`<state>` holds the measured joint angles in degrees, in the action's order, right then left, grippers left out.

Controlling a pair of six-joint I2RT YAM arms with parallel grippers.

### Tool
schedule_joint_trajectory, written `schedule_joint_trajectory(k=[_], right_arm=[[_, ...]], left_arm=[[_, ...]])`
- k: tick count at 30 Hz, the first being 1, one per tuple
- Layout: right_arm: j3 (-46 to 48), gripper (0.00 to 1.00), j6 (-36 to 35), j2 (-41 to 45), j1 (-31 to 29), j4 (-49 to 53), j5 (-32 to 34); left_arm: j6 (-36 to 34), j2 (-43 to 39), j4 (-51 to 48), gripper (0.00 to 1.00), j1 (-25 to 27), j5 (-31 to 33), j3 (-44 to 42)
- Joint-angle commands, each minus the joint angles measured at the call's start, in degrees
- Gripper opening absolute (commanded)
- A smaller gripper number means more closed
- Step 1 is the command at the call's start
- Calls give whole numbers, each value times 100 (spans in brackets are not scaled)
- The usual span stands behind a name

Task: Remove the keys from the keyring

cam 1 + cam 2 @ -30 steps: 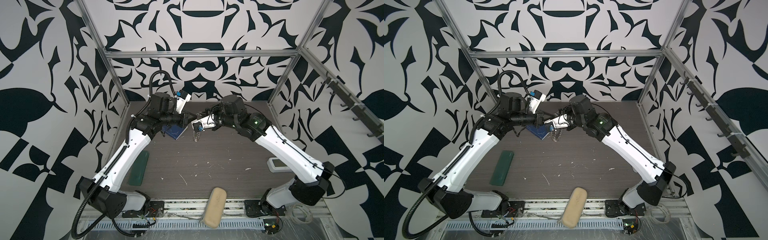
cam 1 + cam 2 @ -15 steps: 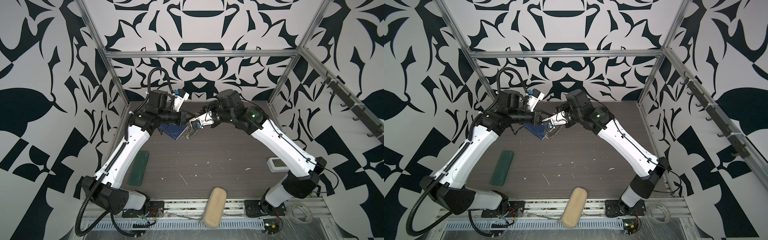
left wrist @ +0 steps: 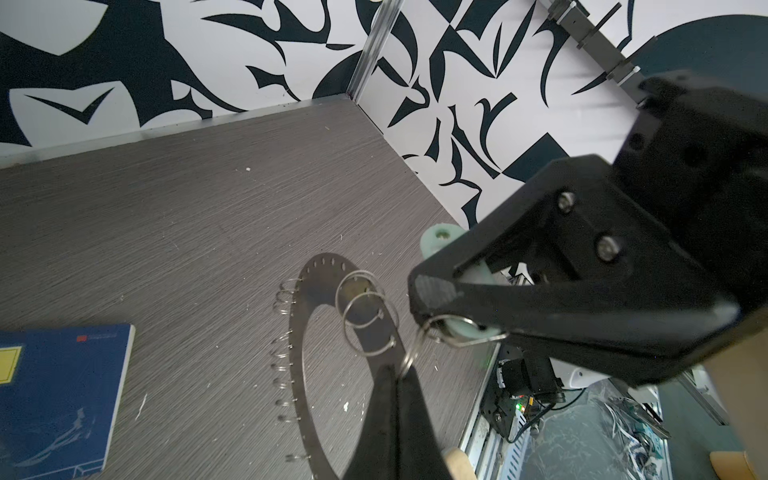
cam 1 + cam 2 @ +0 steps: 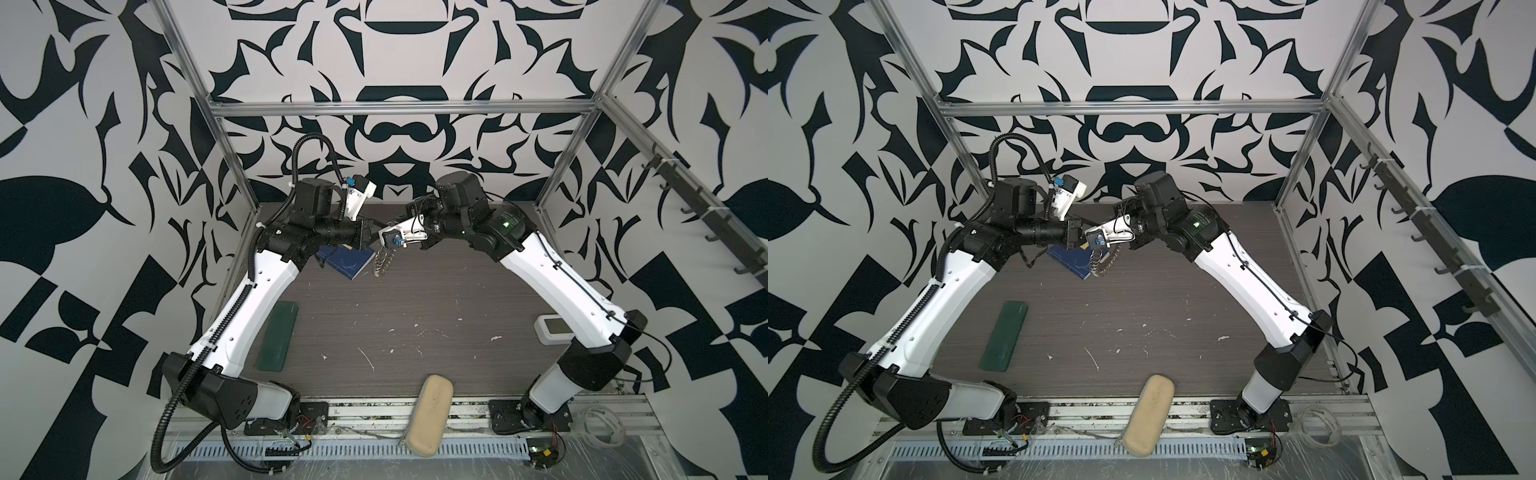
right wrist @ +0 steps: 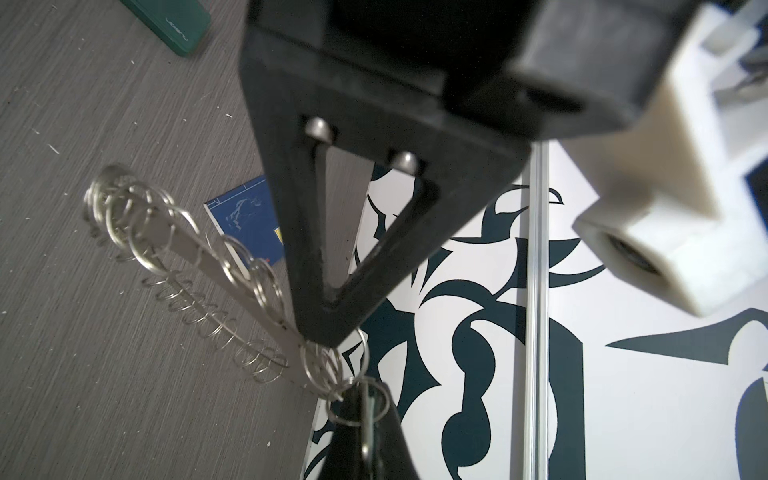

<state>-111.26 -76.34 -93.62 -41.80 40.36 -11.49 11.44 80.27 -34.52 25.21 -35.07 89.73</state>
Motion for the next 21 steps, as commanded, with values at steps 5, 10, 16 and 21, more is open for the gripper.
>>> schedule_joint_trajectory(k=[5, 10, 16, 21], right_arm=[[-35, 0, 1030, 317, 285, -1283, -2159], [520, 0, 1075, 519, 289, -1470, -2054], [1396, 0, 1260, 1198, 436, -1858, -1527], [1843, 0, 1332, 1475, 448, -1983, -1369]], left_arm=[[196, -11, 463, 0, 89, -487, -170], [165, -54, 428, 0, -30, -374, -167], [63, -171, 409, 0, -199, -74, -225], [-143, -240, 617, 0, -190, -65, -319]])
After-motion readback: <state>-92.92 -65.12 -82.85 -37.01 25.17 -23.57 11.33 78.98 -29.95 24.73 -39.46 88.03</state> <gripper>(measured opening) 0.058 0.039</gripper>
